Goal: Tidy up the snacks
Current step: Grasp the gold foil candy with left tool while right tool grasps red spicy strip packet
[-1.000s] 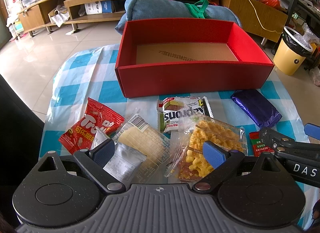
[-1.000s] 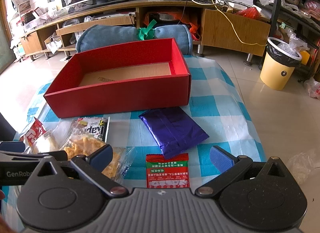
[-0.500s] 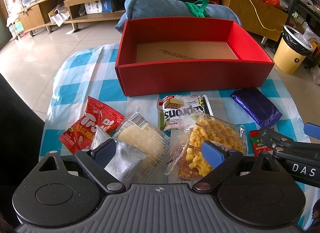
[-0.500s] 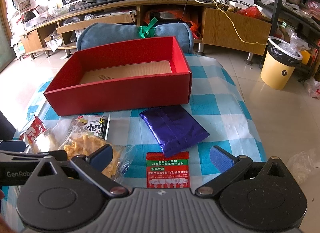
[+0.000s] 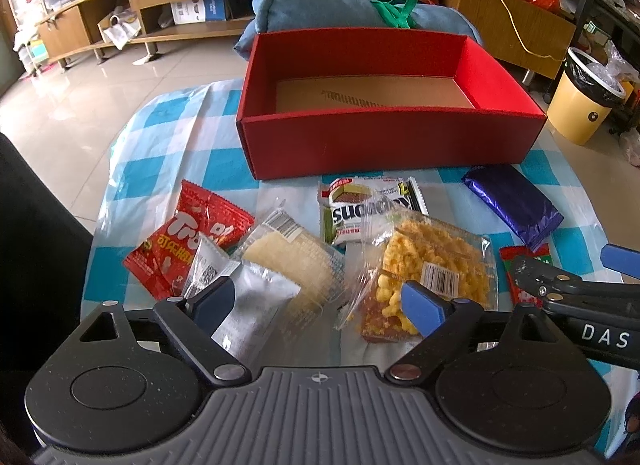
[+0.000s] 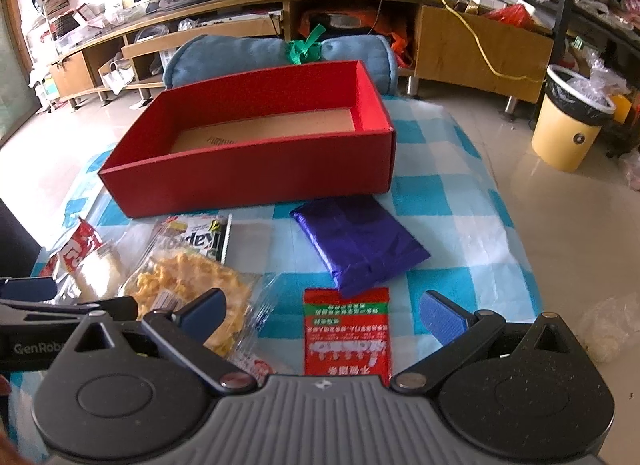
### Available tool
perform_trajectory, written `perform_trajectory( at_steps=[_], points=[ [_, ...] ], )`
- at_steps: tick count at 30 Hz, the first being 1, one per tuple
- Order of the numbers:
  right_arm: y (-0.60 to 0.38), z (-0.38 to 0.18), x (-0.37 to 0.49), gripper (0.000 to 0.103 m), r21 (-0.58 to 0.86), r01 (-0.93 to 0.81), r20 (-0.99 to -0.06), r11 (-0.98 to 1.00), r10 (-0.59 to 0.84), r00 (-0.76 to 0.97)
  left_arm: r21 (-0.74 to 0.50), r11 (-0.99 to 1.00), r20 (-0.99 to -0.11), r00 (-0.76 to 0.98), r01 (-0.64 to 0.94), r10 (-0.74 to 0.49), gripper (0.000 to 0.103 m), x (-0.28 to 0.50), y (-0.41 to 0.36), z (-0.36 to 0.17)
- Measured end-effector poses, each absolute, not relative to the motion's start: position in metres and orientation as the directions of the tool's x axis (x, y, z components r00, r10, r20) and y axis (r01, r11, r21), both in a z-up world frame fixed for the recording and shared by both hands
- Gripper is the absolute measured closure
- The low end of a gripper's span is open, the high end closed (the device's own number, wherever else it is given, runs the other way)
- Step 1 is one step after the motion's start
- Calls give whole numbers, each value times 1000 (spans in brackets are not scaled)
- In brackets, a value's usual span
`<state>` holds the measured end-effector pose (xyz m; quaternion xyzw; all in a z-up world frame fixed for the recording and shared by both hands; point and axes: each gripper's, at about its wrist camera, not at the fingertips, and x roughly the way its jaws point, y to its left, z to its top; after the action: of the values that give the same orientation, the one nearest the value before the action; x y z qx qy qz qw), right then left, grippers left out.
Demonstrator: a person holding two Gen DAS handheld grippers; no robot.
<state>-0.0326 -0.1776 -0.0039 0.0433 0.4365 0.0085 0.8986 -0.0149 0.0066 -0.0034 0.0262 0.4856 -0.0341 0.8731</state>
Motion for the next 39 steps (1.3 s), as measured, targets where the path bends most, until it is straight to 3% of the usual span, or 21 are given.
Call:
perform_trajectory(
  at_steps=[6, 19, 24, 31, 39],
  points=[
    [-174, -4, -39, 0, 70, -14, -791, 997, 64, 609, 6, 989, -859, 508, 148, -71, 10, -29, 14, -5],
    [-166, -13, -49, 1, 90, -94, -831, 992, 127, 542, 11, 874, -923, 342, 485, -178, 11, -84, 12, -33],
    [-174, -13, -53, 1, 103, -92, -839, 990, 136, 527, 90, 779, -942, 307, 621, -136, 21, -94, -1, -53],
    [-208, -16, -52, 5, 103, -4, -863, 995, 91, 497, 19, 785, -950, 256, 620, -179, 42, -89, 5, -51],
    [-188, -39, -41, 11, 22, -55, -905, 998, 43, 424, -19, 826, -950, 248, 563, -191, 48, -84, 17, -43]
  ],
)
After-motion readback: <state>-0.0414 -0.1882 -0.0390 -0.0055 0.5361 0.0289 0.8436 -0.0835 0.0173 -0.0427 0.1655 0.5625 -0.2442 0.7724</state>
